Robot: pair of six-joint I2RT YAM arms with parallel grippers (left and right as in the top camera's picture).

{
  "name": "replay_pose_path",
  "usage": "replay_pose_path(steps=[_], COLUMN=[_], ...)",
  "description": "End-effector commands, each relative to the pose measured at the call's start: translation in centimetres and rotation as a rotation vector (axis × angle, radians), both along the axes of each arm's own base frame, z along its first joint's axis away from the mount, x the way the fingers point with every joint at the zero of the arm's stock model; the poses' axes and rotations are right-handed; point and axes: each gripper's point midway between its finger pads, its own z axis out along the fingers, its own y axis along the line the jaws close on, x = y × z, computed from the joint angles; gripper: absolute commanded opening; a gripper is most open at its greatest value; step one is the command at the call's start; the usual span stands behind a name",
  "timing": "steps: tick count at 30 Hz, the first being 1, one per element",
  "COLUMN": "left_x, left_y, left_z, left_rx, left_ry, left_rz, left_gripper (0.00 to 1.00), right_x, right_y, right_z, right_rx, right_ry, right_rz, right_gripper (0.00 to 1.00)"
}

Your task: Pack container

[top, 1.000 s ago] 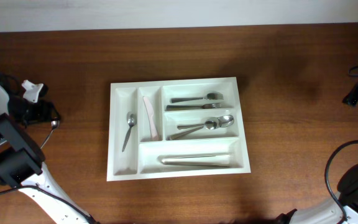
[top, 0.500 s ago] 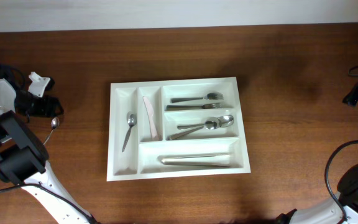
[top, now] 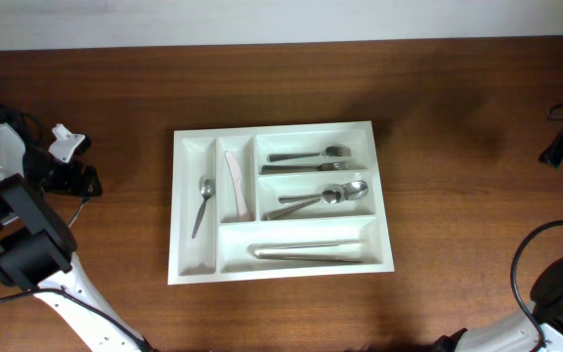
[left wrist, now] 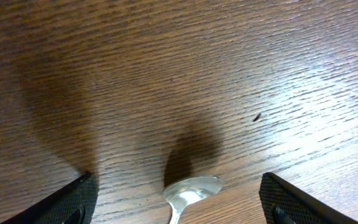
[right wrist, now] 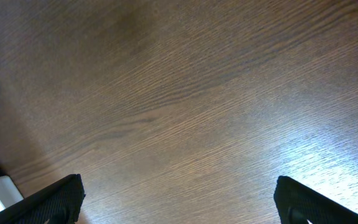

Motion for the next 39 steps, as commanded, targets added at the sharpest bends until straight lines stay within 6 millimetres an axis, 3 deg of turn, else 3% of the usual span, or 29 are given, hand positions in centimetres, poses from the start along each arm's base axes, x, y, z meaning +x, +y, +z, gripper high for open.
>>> replay_pose_path(steps=[1, 9, 10, 18, 24, 32, 39], left_x=[0.8, 1.7, 1.8, 1.2, -0.3, 0.2, 0.6], left_y=[0.3, 0.8, 0.9, 0.5, -0.6, -2.4, -3.0], left_z=[-0.1, -0.1, -0.2, -0.1, 0.0, 0.0, 0.0], left_rx=[0.019, 0.051, 0.054, 0.036, -0.009, -0.014, -0.011], left_ry=[-0.032, -0.092, -0.098, -0.076, -0.016, -0.007, -0.010], left_rz=[-0.069, -0.192, -0.217, -0.223, -0.226, -0.270, -0.287], left_gripper=[0.87, 0.87, 0.92, 0.93, 0.81, 0.80, 0.68], right_x=[0.0, 0.0, 0.0, 0.0, 0.0, 0.0, 0.0], right_y=[0.3, 0.3, 0.3, 0.3, 0.3, 0.3, 0.3], right_z=[0.7, 0.7, 0.7, 0.7, 0.7, 0.7, 0.7], right_rx=[-0.001, -0.001, -0.001, 0.000, -0.001, -0.001, -0.001], right_ry=[-0.020, -0.020, -0.020, -0.020, -0.020, -0.020, -0.020], right_rz=[0.000, 0.000, -0.001, -0.001, 0.000, -0.001, 0.000], right_gripper=[0.99, 0.99, 0.99, 0.99, 0.99, 0.99, 0.99])
